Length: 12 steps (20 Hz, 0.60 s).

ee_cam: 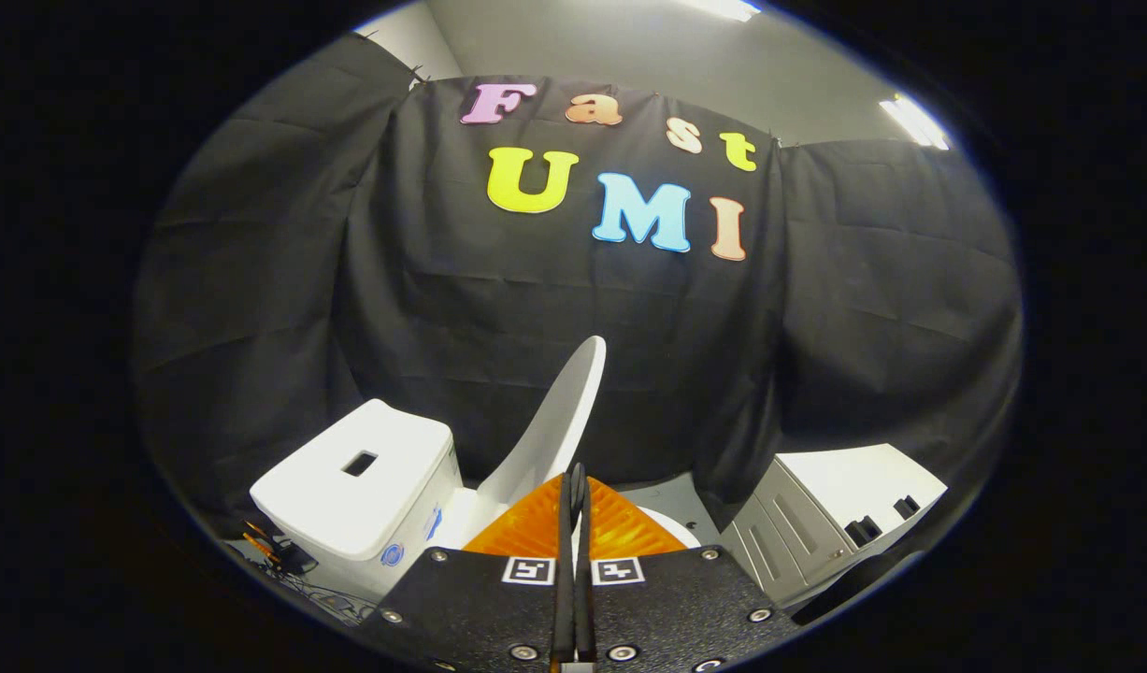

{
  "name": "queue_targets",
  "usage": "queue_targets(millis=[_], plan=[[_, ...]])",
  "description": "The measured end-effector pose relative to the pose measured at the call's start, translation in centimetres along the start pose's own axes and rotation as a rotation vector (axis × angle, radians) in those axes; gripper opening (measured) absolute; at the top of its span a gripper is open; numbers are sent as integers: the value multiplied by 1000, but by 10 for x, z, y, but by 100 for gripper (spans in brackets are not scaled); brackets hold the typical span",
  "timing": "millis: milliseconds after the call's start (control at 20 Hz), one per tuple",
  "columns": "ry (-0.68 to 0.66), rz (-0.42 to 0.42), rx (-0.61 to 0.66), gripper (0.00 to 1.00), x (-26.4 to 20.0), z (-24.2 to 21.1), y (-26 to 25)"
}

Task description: Open the toilet lid.

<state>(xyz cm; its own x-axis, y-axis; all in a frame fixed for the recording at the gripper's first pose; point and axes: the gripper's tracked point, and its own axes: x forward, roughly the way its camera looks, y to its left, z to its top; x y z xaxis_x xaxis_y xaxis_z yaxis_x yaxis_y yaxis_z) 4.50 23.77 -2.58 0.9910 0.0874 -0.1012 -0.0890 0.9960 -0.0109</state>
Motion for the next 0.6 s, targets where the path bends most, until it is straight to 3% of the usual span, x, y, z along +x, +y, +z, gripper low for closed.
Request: queue_targets(millis=[600], plan=[[-79,105,18,0,-5,21,60]])
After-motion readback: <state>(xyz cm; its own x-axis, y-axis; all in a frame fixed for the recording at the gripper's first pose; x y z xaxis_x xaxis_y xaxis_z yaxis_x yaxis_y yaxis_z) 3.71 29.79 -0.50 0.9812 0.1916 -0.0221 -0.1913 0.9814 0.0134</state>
